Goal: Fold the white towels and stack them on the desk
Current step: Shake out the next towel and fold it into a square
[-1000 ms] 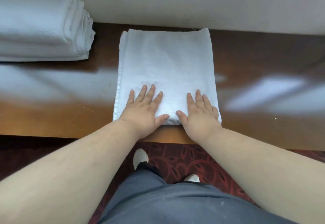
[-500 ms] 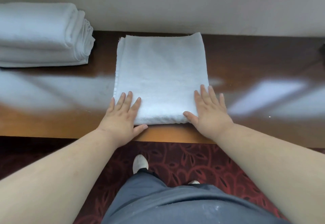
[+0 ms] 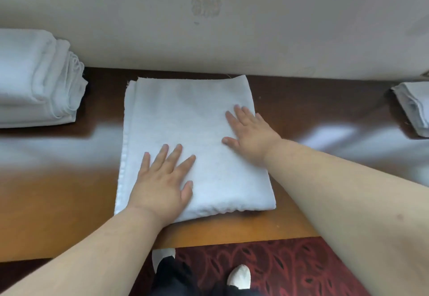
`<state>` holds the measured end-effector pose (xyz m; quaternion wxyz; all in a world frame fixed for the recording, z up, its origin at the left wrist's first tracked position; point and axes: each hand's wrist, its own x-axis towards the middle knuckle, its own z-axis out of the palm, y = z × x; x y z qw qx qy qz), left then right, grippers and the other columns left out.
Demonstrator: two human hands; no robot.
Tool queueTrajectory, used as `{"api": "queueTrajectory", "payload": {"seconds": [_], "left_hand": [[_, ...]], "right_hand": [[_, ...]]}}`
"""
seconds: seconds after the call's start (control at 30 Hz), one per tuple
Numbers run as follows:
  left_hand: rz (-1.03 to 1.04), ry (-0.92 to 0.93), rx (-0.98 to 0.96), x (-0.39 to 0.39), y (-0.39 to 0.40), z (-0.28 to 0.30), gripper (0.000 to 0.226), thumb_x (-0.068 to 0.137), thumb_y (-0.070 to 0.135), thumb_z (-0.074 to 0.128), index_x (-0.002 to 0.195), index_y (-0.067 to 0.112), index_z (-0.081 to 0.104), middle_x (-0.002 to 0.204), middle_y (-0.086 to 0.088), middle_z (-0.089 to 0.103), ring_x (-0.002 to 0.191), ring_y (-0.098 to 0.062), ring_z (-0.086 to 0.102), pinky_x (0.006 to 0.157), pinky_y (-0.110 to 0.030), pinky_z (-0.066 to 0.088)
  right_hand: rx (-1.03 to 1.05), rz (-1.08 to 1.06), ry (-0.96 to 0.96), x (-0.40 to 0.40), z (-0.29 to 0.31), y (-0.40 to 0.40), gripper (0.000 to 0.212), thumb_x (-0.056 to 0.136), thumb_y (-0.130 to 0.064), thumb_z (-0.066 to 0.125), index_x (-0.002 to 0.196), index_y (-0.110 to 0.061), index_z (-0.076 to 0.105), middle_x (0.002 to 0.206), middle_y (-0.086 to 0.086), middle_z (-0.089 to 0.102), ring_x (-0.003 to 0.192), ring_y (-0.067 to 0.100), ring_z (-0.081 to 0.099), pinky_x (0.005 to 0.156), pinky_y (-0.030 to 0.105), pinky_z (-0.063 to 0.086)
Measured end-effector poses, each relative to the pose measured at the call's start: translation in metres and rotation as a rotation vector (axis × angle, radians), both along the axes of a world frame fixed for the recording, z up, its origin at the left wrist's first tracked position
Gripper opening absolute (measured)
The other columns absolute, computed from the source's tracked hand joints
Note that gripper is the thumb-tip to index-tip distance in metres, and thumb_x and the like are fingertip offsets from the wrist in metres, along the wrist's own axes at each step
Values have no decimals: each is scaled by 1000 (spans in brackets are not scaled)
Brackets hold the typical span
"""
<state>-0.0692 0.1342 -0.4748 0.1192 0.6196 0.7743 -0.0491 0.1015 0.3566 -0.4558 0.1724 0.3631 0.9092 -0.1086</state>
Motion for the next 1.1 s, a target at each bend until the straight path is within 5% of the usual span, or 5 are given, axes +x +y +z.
{"api": "queueTrajectory", "payload": {"seconds": [0.23,0.4,0.6,0.73,1.1], "left_hand": [[-21,-123,37,-3,4,3,65,91,55,19,154,41,13,165,5,0,150,-22,-12,118,-52,-12],[-3,-177,54,-7,5,4,65,90,52,27,153,44,10,165,4,6,150,-23,-7,118,-53,-9],[18,-212,93,-7,4,0,63,88,51,33,150,41,24,164,3,14,151,-24,-1,118,-54,-4],[12,-230,99,-8,5,3,59,86,48,40,144,35,35,155,2,33,149,-26,14,119,-55,3],[4,-144,62,-7,3,2,61,86,50,41,147,39,38,160,1,27,149,-26,18,117,-55,10]], "right_hand": [[201,-501,189,-46,-7,40,80,96,-63,25,157,-13,14,166,10,1,152,28,-2,120,55,2],[45,33,236,-142,-14,-41,68,96,-63,20,156,-31,16,166,5,3,152,26,-6,118,57,-5],[1,-29,74,-216,-20,-7,75,90,-74,19,155,-41,1,166,1,-8,151,30,-12,113,68,-7],[81,51,237,-231,-19,-33,63,96,-60,24,154,-35,23,166,5,7,152,32,1,114,65,1],[-76,-18,453,-169,-5,-24,60,103,-46,31,157,-23,19,166,4,9,153,23,3,121,50,3]]}}
